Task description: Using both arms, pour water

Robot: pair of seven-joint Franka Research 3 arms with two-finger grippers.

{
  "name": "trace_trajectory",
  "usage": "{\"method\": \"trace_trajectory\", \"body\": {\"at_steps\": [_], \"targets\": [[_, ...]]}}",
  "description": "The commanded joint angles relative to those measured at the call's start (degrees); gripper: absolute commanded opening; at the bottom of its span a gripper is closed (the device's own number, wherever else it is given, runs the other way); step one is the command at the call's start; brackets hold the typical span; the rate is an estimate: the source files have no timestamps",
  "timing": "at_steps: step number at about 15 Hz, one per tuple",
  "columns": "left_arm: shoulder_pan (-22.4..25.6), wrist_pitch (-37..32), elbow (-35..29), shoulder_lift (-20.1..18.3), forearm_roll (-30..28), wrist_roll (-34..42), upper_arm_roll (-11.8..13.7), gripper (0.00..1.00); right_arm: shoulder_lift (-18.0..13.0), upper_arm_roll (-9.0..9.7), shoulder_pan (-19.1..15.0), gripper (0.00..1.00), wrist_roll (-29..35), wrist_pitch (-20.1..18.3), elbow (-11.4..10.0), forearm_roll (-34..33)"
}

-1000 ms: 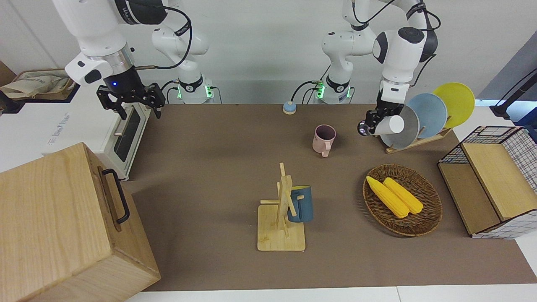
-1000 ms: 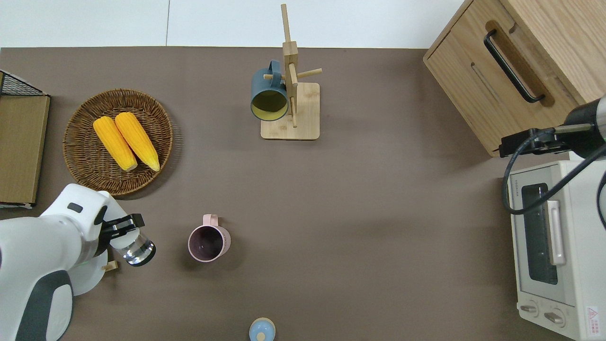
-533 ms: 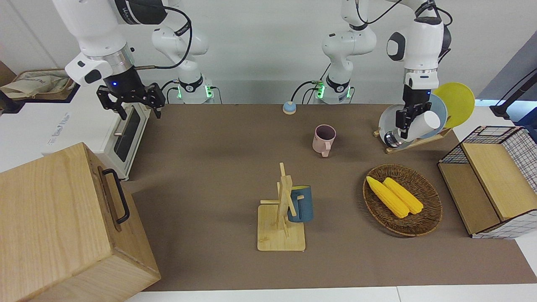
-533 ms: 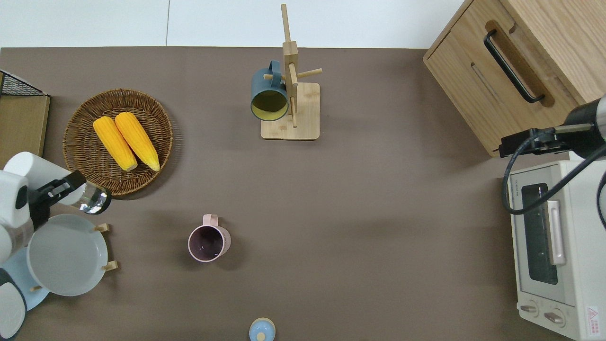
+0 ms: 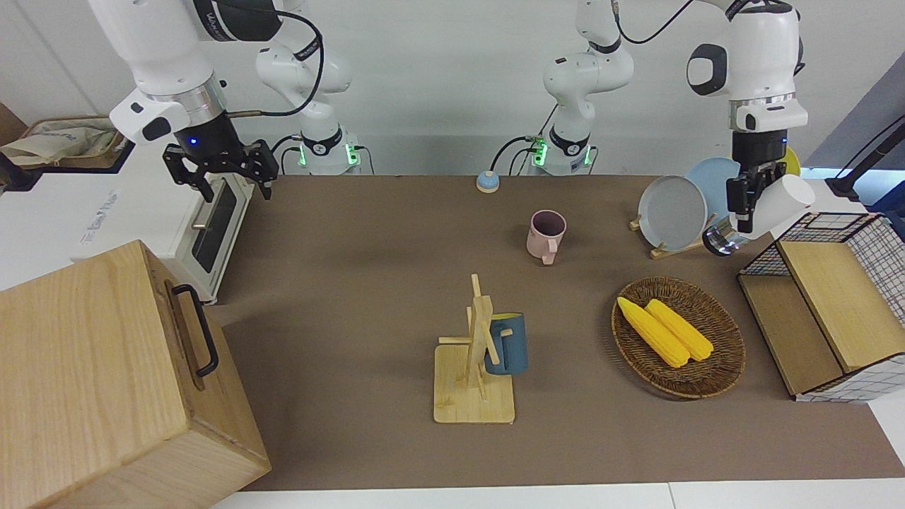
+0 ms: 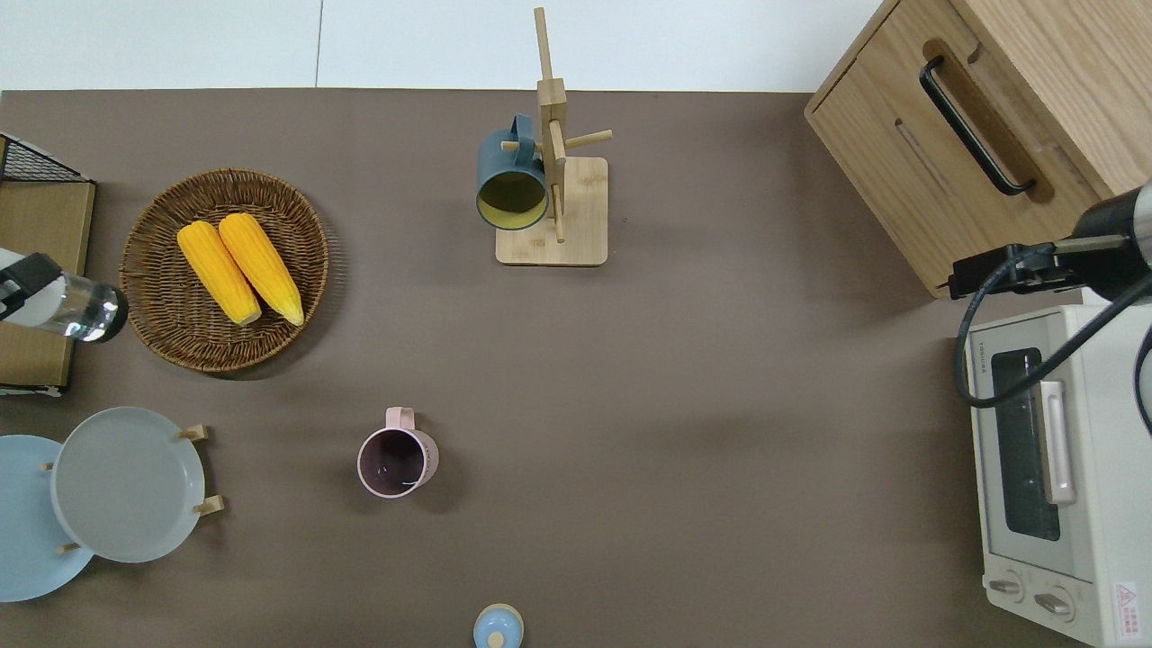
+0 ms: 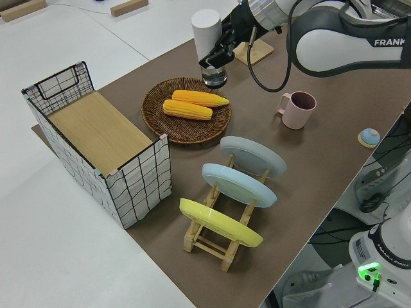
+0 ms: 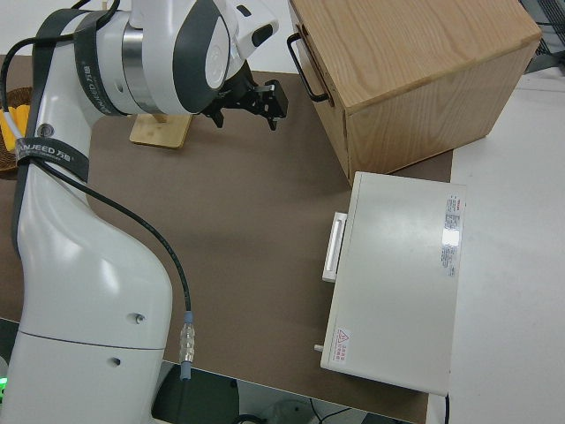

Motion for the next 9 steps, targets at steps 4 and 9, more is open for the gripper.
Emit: {"method": "trace_trajectory", "body": {"at_steps": [4, 9], "targets": [[4.46, 0.02, 10.5, 4.74, 2.99, 3.4, -0.29, 0.0, -0.37, 0.25, -0.56, 0.992, -0.69, 0.48, -0.22, 1.16], [7.8, 0.54, 15.43, 8.96, 2.11, 11.4, -0.12, 0.0, -0.37, 0.25, -0.56, 0.992, -0.69, 0.48, -0.22, 1.16]]}}
